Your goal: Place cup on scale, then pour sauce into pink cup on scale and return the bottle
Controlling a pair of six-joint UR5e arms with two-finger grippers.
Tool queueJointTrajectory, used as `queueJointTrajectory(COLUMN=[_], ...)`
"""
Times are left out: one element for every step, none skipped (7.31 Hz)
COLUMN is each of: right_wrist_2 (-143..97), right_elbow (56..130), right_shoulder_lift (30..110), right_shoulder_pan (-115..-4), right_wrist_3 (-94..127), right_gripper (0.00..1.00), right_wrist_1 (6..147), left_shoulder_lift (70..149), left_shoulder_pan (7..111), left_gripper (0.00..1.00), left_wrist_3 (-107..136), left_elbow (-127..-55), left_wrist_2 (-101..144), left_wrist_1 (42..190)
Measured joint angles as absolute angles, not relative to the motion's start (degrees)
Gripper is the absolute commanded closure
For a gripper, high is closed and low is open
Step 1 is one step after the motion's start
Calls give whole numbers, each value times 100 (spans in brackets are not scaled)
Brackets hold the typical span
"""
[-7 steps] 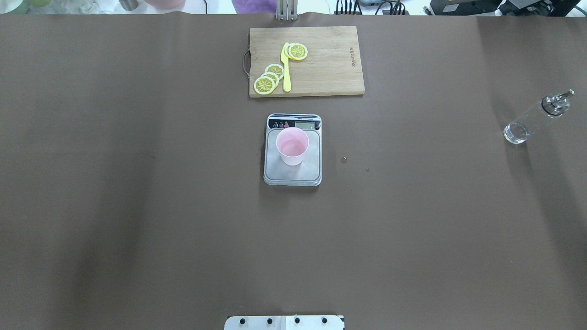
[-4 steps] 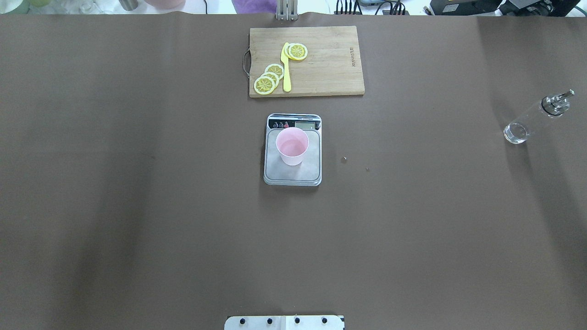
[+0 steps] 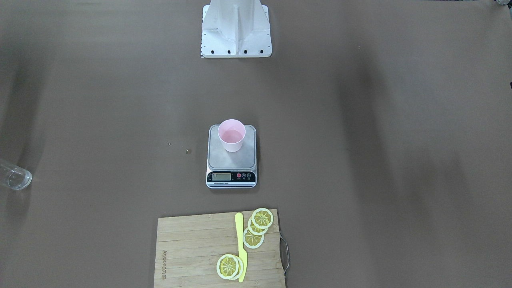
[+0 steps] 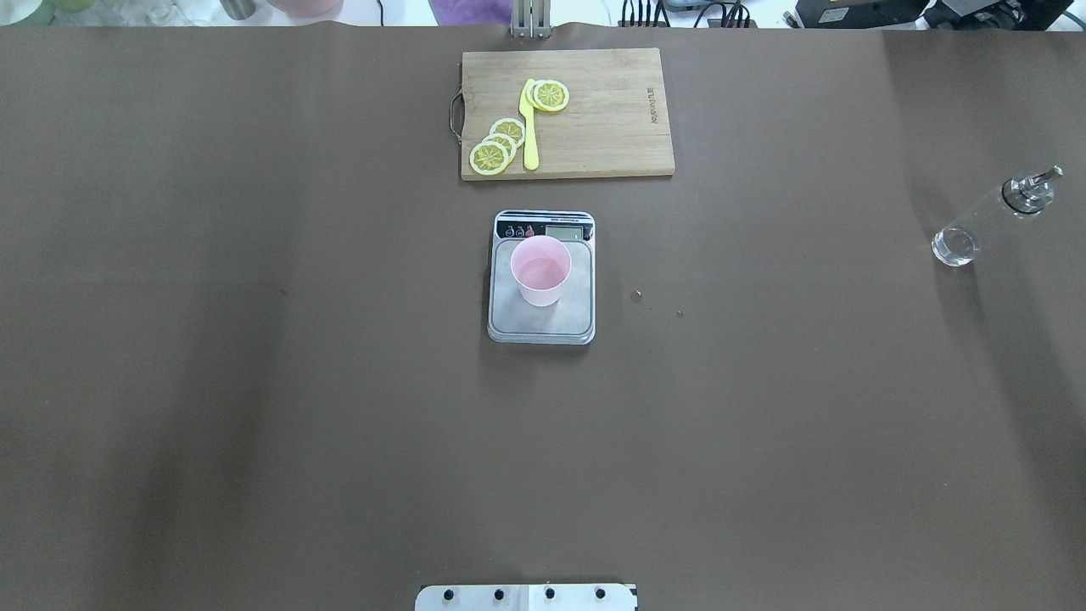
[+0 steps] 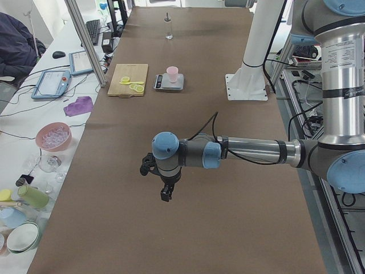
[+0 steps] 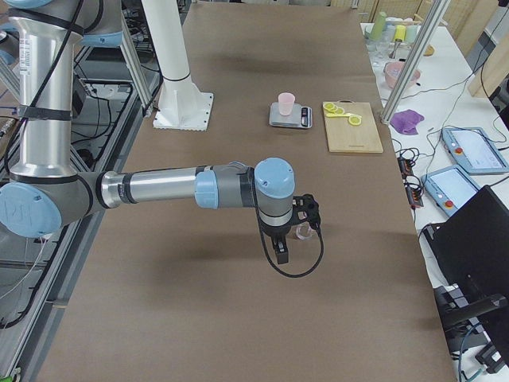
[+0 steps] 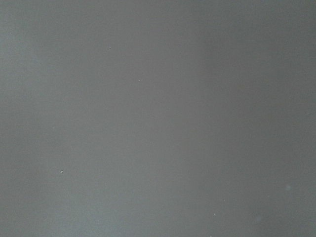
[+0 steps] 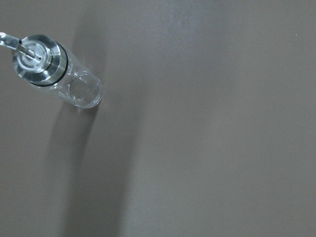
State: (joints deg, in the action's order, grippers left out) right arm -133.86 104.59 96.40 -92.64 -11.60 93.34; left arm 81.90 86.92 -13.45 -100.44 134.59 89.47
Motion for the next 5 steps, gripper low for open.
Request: queueJointTrajectory(right_wrist_2=[-13396, -13422, -13442, -13449, -13451], right_elbow=[10467, 10503, 10577, 10671, 10763], right_shoulder_lift=[9653, 9686, 9748, 9826, 9885], right_shoulder_pan=[-9264, -9264, -9264, -9264, -9264], right_wrist_3=[-1160, -1160, -1160, -1160, -1160], right_gripper=[0, 0, 0, 0, 0], right_wrist_1=[9334, 9334, 9334, 9334, 9334], left_shoulder_lift=[8189, 8186, 8186, 8191, 8196], left_shoulder_pan=[8692, 8692, 8692, 8692, 8692], left_gripper=[2, 2, 2, 2, 2], left_wrist_3=[-1345, -1345, -1345, -1345, -1343], left_elbow=[-10043, -10033, -10007, -9968, -9929], left_wrist_2=[13462, 13464, 13464, 13463, 13461], left_wrist_1=[8945, 8942, 8941, 8945, 8948])
